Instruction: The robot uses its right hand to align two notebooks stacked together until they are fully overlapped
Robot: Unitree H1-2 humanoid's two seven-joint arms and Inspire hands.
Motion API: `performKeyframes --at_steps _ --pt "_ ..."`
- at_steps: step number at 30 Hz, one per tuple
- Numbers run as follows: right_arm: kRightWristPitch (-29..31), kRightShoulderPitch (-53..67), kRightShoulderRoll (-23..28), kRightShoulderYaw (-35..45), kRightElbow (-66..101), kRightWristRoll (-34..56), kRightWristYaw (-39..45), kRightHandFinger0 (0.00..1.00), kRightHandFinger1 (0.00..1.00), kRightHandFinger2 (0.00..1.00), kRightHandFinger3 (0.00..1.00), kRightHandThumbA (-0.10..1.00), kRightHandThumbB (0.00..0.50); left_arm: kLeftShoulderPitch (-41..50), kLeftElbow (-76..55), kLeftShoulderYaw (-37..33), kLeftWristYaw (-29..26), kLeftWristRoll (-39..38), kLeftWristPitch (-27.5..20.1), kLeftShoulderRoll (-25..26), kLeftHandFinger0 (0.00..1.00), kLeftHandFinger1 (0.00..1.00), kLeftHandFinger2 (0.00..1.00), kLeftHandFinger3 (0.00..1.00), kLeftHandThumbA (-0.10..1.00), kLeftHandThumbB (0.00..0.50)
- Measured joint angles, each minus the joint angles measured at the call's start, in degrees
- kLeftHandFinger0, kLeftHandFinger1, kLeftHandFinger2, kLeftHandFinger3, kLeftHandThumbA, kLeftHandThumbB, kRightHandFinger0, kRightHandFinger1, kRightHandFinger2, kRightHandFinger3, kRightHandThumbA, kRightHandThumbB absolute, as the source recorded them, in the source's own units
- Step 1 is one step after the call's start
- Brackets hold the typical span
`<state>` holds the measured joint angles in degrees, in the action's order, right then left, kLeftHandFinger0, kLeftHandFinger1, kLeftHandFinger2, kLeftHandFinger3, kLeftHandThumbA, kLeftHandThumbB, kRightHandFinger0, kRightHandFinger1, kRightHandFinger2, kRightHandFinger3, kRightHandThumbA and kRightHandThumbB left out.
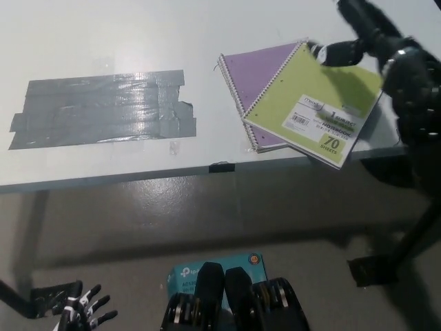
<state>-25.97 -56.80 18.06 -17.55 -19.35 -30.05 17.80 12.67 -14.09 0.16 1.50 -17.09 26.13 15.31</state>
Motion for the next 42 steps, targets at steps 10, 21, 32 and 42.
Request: performKeyframes --at_steps 10,21,32,42 --pt "-0.3 -2.1 -9.0 1.6 -16.1 -4.8 -7.8 1.00 1.00 1.00 1.00 1.00 0.214 -0.1 -0.3 -1.9 0.0 2.8 0.0 0.2 0.72 0.72 0.89 1.00 1.00 0.494" --pt "-0.3 0.4 -15.7 10.5 -21.4 -13.2 -16.3 1.00 1.00 1.00 1.00 1.00 0.212 -0.2 -0.4 -2.8 0.1 5.1 0.0 0.2 0.65 0.71 0.87 1.00 1.00 0.500" --pt "-0.3 4.8 -17.3 12.6 -23.5 -18.0 -21.1 1.00 1.00 1.00 1.00 1.00 0.195 -0.5 -0.4 -5.4 0.7 9.4 0.0 0.5 0.63 0.65 0.79 1.00 1.00 0.500" --pt "-0.3 6.1 -19.2 12.2 -24.5 -19.2 -23.7 1.00 1.00 1.00 1.00 1.00 0.238 -0.5 -0.5 -6.1 2.0 11.6 -0.1 0.9 0.60 0.63 0.83 1.00 1.00 0.500"
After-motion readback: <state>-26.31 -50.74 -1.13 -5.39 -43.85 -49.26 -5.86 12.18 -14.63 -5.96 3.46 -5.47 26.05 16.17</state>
